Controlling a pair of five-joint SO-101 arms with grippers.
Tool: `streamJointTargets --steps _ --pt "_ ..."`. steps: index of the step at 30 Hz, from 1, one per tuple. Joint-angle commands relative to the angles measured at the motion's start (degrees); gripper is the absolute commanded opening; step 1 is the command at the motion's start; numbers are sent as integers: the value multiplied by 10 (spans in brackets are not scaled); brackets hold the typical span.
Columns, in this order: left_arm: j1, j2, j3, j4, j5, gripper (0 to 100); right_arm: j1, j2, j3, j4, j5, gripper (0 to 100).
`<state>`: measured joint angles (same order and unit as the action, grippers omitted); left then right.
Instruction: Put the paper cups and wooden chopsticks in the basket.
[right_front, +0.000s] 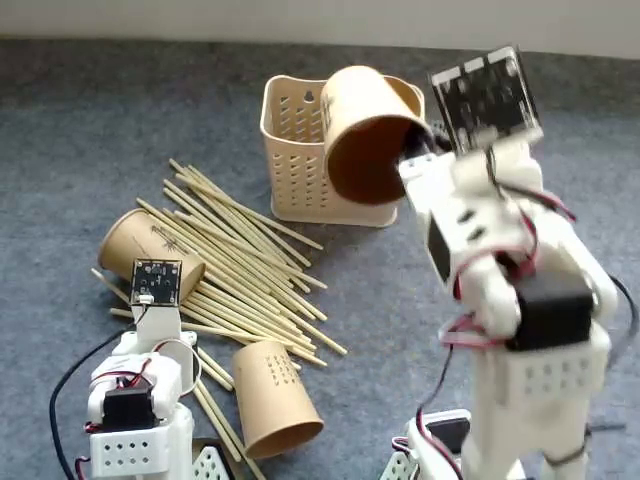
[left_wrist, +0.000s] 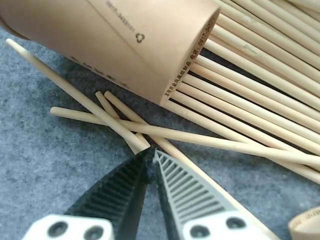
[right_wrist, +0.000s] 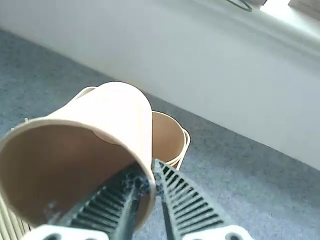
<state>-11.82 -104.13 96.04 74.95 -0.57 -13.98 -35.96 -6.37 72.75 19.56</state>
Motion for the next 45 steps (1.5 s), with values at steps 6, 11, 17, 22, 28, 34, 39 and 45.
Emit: streamJointTargets --steps 6,11,17,22,28,34,39,45 --pt "0 -4 11 4 4 6 51 141 -91 -16 -5 7" --pt "0 -4 11 4 4 6 66 184 -110 -16 -5 7" --pt "0 -4 11 4 4 6 65 200 -111 -32 -5 108" --pt "0 -4 11 4 4 6 63 201 -109 -84 -6 159" --pt "0 -4 11 4 4 6 42 203 -104 -158 -6 159" --pt "0 -4 11 4 4 6 27 196 -78 -145 -6 159" --pt "0 -4 11 4 4 6 24 196 -80 -67 -6 159" --pt "0 -4 11 4 4 6 -6 196 -82 44 -4 159"
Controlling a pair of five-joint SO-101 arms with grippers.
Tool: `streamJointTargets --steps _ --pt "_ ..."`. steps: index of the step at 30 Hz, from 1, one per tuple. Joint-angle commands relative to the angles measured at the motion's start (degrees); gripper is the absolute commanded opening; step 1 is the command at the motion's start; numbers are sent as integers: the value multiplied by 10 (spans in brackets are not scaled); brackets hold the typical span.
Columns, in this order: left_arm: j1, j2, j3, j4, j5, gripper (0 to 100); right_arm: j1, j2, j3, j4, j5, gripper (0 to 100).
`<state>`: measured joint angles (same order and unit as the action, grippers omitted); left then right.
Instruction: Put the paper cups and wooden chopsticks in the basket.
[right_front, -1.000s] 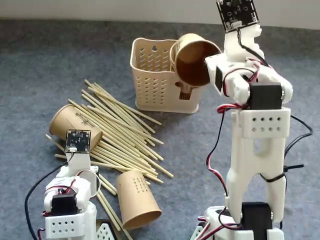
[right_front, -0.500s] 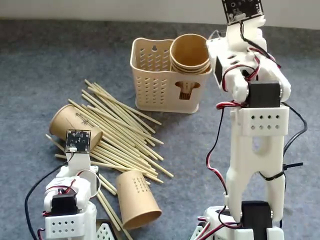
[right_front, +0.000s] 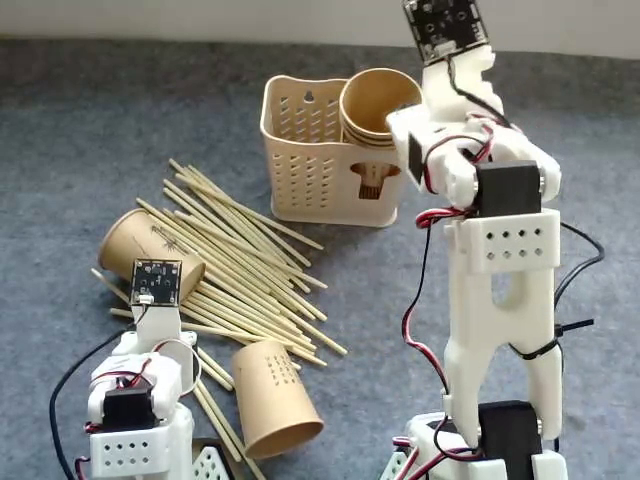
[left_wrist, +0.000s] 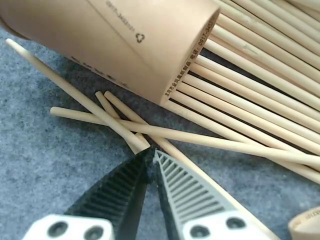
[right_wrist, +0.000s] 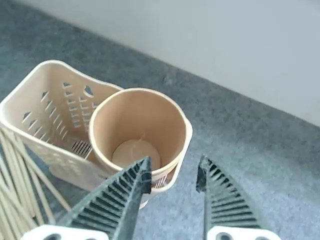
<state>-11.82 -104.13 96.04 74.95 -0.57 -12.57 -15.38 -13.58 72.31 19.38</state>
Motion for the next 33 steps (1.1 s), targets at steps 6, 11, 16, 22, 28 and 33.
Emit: streamJointTargets --steps 6,11,16,22,28,33 --pt "0 -4 11 4 4 6 -65 -11 -11 164 -1 159" --pt "0 -4 11 4 4 6 -88 -11 -9 224 -2 159" --pt "0 -4 11 4 4 6 -122 -13 -7 269 -4 159" --pt "0 -4 11 4 4 6 -182 -109 64 272 -5 159" --pt "0 -4 11 4 4 6 -277 -247 246 228 -5 159" --pt "0 -4 11 4 4 6 -341 -350 381 190 -4 159"
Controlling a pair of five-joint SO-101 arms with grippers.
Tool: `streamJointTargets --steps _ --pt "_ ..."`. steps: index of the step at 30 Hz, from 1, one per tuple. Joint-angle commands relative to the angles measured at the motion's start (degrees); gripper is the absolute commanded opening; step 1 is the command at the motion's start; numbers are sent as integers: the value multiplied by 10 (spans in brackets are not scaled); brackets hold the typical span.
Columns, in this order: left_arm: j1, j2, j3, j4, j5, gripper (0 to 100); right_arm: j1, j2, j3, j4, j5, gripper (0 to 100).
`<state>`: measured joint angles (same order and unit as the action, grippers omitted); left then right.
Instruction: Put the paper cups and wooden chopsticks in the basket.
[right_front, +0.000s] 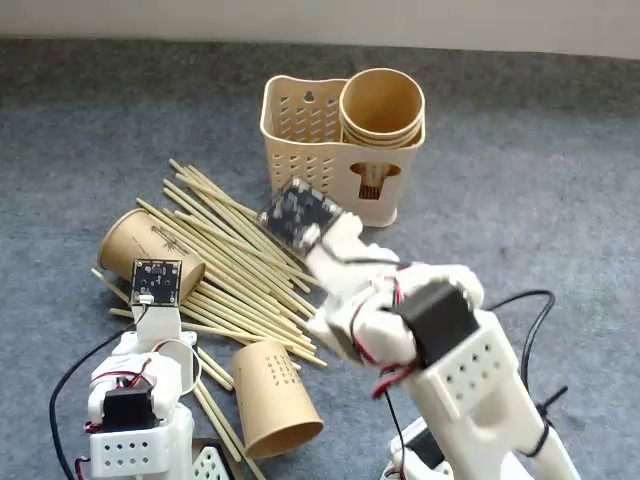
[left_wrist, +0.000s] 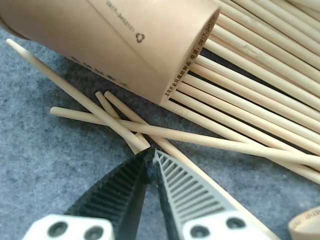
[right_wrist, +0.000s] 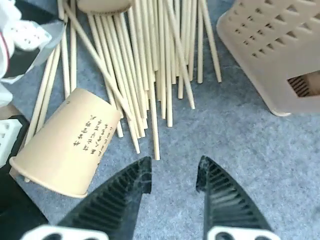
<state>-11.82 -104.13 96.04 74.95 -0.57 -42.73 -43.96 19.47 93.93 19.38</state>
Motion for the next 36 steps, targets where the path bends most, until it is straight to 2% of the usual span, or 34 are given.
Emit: streamJointTargets --steps 1,11,21,28,36 --pt "0 -4 11 4 4 6 -58 -83 71 -28 -4 159" --pt "0 -4 11 4 4 6 -236 -214 212 -29 -4 159" --pt "0 -4 11 4 4 6 -351 -220 262 -50 -4 159" --pt "0 -4 11 4 4 6 -363 -220 341 -143 -4 159" --pt "0 -4 11 4 4 6 -361 -220 385 -188 0 159"
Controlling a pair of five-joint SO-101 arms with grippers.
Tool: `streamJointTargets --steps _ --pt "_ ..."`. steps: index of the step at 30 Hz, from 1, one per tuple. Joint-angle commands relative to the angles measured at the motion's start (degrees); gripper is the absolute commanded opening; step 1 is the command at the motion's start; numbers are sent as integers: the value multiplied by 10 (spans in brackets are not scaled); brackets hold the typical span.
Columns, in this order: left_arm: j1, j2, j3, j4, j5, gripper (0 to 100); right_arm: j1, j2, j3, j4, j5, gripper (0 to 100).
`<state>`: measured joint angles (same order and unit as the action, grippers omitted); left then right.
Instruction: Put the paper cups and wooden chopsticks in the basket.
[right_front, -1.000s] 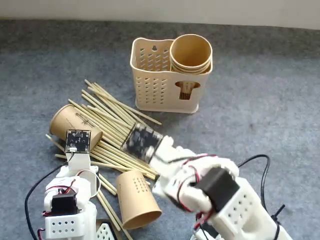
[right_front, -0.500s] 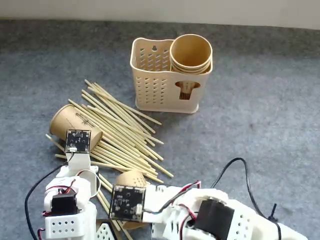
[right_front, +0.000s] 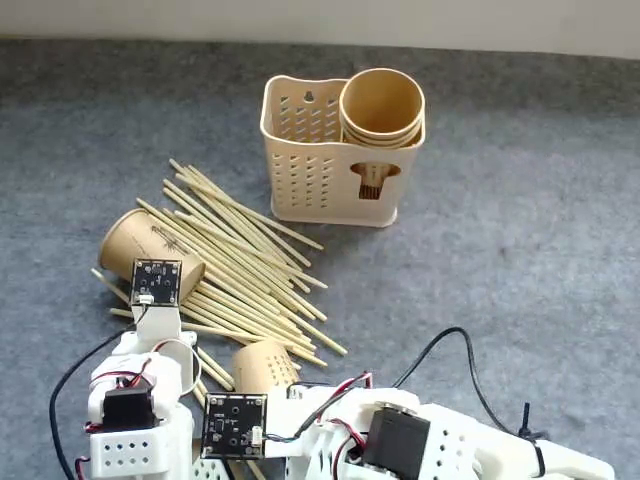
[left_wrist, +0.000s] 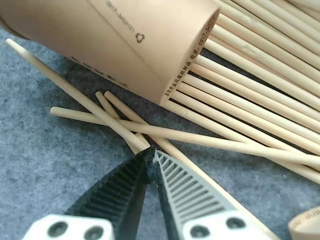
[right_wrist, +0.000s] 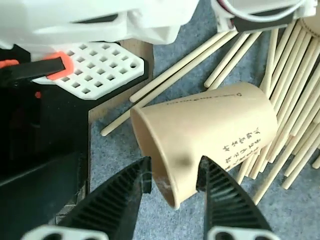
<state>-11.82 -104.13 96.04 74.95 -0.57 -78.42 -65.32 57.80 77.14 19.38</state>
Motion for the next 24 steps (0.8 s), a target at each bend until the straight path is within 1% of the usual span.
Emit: streamJointTargets --steps 1,4,8,12,18,20,23,24 --pt "0 -4 11 4 4 6 -3 -7 2 -20 0 159" --pt "0 -4 11 4 4 6 5 -7 0 -20 0 159" --pt "0 -4 11 4 4 6 64 -7 0 -22 0 159" --pt "0 -4 11 4 4 6 121 -7 16 -51 0 159" --pt "0 -4 11 4 4 6 152 -11 28 -61 -2 157" --pt "0 -4 11 4 4 6 156 -11 26 -60 -2 122" --pt "0 -4 11 4 4 6 175 -12 7 -63 -2 5" --pt "0 -4 11 4 4 6 187 -12 -9 -60 -4 4"
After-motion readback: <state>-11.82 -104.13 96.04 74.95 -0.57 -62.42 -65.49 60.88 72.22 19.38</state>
